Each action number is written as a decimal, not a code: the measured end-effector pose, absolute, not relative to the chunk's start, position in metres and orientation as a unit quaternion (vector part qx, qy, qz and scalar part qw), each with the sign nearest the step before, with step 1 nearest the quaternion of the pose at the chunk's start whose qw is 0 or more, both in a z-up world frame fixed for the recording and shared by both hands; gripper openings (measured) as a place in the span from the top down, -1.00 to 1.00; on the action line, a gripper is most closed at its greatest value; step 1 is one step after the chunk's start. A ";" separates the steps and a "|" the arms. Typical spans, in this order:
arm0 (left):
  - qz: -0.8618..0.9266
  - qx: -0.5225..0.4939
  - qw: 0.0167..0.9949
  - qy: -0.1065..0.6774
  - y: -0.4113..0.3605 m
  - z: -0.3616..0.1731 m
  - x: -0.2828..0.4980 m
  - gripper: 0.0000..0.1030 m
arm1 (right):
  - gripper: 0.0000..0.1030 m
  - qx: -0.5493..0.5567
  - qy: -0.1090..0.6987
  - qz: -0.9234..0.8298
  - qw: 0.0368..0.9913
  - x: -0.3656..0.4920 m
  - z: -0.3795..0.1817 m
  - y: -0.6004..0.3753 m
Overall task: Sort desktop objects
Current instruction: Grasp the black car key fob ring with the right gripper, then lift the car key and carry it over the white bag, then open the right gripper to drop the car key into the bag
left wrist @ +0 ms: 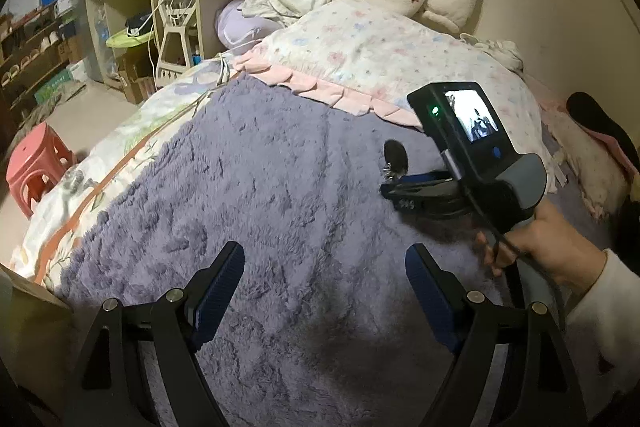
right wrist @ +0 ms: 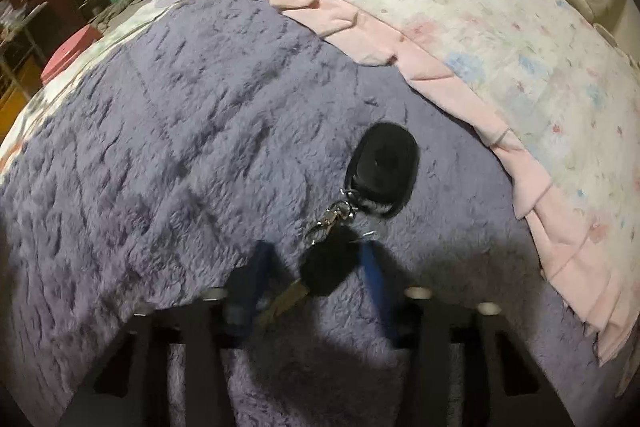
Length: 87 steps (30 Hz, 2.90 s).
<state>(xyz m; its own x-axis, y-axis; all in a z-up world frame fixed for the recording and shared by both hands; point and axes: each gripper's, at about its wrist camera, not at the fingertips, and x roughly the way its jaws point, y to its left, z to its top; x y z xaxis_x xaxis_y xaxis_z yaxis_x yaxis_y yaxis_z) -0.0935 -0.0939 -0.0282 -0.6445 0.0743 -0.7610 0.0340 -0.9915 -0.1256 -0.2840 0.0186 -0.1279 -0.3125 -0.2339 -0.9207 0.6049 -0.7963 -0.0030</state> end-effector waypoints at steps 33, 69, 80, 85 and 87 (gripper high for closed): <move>0.916 -0.397 -0.051 -0.027 -0.124 0.065 0.007 -0.60 | 0.86 0.479 0.074 -0.734 0.476 -0.123 0.043 -0.003; 0.870 -0.400 -0.259 -0.128 -0.310 0.090 0.230 -0.66 | 0.85 0.487 0.099 -0.562 0.661 0.072 0.082 -0.260; 0.869 -0.391 -0.258 -0.158 -0.315 0.084 0.220 -0.86 | -0.52 0.475 0.155 -0.593 0.632 0.088 0.050 -0.293; 0.874 -0.392 -0.264 -0.115 -0.303 0.084 0.212 -0.86 | -0.52 0.468 0.140 -0.592 0.641 0.090 0.055 -0.300; 0.869 -0.398 -0.271 -0.115 -0.301 0.081 0.209 -0.86 | -0.52 0.468 0.143 -0.591 0.641 0.090 0.055 -0.301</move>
